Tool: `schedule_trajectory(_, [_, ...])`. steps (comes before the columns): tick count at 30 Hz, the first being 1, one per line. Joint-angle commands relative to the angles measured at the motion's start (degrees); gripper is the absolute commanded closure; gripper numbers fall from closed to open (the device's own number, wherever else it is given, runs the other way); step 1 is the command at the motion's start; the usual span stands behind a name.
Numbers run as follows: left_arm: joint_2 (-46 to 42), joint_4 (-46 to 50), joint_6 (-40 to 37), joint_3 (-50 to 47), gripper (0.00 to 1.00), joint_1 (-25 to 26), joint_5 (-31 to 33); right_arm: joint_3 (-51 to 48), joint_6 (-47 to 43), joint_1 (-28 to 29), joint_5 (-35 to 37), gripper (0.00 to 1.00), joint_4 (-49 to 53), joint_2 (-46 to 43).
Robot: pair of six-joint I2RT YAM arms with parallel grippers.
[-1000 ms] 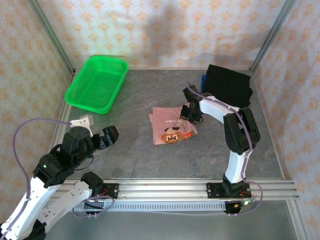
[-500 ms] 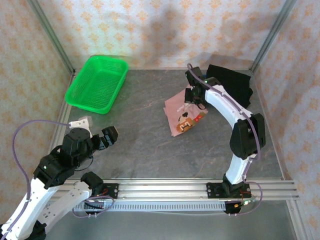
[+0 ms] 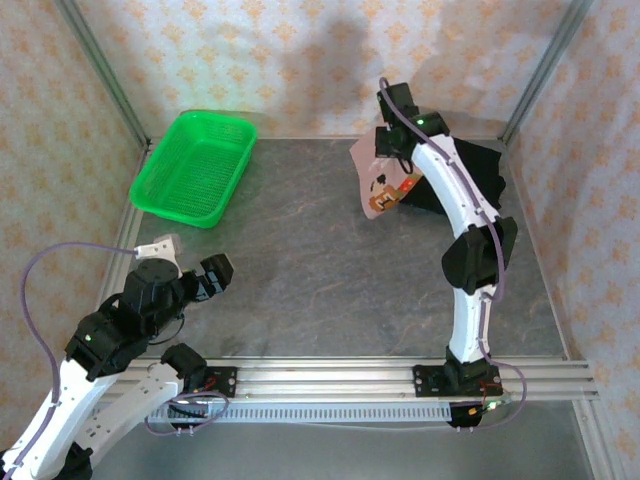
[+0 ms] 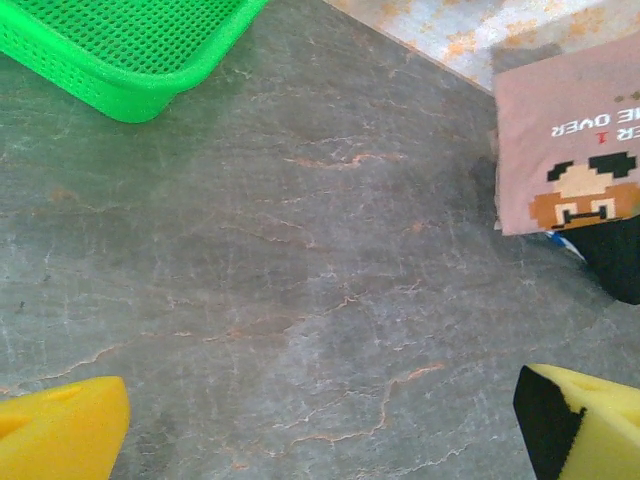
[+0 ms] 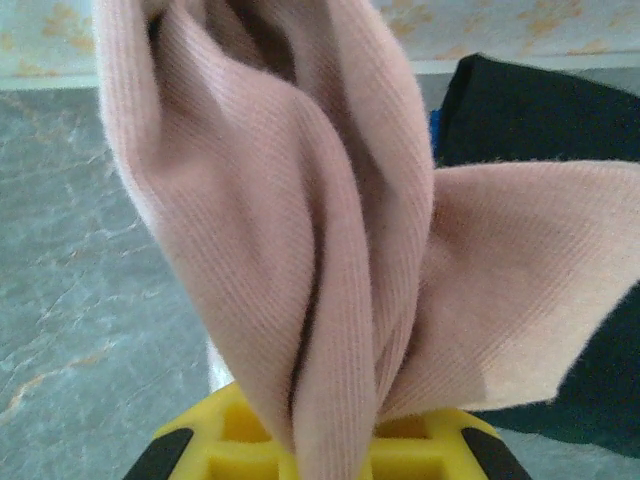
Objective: Fold and stack the t-shirts
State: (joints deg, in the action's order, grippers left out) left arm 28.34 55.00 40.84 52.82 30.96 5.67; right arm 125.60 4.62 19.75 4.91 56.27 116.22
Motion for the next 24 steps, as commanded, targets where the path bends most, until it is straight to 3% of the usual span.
schedule_trajectory(1, [-0.9, 2.6, -0.6, 0.3, 0.00, -0.5, 3.1, 5.6, -0.3, -2.1, 1.6, 1.00, 3.6, 0.1])
schedule_trajectory(10, [-0.7, 1.2, -1.0, -0.7, 0.00, -0.5, 3.3, 4.6, 4.7, -9.8, -2.8, 1.00, 3.8, -4.6])
schedule_trajectory(16, [0.6, 0.8, -1.6, -0.7, 0.00, -0.5, 3.0, -6.3, 8.1, -17.3, -7.1, 1.00, -2.7, -9.8])
schedule_trajectory(24, [2.3, 2.4, -2.7, 0.2, 0.00, -0.5, 3.1, -18.1, 12.3, -25.8, -12.1, 1.00, -12.0, -10.0])
